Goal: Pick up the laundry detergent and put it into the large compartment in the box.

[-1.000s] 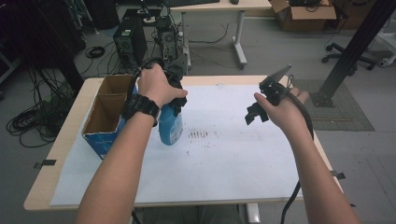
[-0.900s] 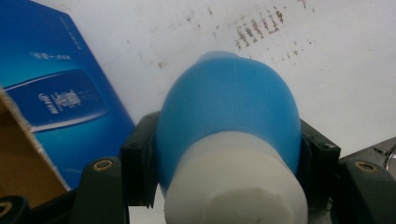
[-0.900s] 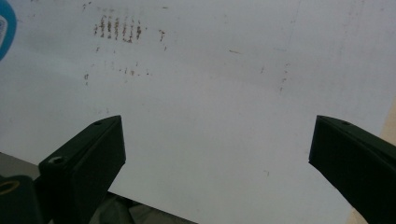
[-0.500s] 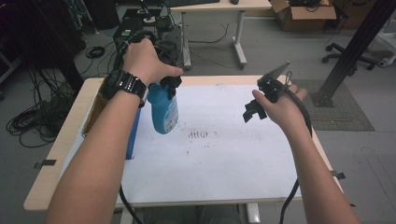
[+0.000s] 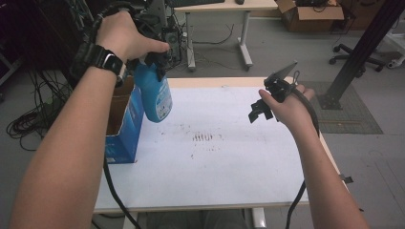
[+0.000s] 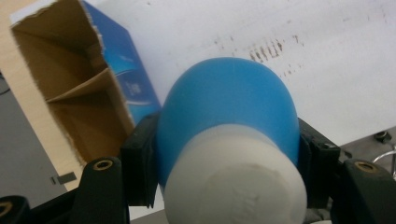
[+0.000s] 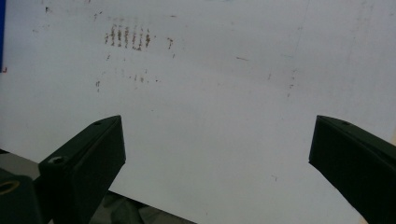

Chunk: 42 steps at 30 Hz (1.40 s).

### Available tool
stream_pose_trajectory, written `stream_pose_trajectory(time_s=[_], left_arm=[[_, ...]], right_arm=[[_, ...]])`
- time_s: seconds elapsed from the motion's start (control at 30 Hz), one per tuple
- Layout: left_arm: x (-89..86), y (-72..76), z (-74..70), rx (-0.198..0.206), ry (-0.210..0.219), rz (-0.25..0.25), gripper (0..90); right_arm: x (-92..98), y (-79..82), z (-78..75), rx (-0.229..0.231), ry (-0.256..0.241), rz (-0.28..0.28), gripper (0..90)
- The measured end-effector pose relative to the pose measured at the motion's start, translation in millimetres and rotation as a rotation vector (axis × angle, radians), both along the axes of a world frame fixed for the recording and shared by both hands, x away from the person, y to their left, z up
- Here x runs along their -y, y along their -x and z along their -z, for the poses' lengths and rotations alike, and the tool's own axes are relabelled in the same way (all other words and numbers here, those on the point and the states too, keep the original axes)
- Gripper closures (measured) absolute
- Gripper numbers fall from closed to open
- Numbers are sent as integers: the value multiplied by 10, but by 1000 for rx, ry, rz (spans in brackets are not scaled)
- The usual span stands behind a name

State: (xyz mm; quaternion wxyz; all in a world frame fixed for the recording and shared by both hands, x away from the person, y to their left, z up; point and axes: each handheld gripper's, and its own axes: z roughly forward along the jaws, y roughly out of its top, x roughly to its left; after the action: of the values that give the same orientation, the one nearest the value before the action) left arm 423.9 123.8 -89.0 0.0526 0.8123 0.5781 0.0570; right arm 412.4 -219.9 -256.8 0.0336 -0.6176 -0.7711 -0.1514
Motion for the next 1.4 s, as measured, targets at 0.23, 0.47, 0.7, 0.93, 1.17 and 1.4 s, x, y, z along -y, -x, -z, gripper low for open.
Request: stream_pose_trajectory(time_s=[0.23,0.47,0.7,0.93,1.17,1.4], left_arm=[[-330,-13,-108,3,-8,-67,375],[-707,-16,-132,18,-9,-151,375],[-992,-29,-58,16,-7,-210,375],[-1178,-32,28,12,-13,-246,375],[-1279,-53,211,-4,-11,-270,375],[-1347,-89,491,-30,0,-272,375]], right_arm=[[20,-28,9,-1,4,2,37],[27,-54,21,-7,4,0,37],[22,-76,49,-12,6,5,37],[14,-91,86,-19,7,11,37],[-4,-101,123,-23,10,5,37],[-8,-106,182,-32,17,-1,37]])
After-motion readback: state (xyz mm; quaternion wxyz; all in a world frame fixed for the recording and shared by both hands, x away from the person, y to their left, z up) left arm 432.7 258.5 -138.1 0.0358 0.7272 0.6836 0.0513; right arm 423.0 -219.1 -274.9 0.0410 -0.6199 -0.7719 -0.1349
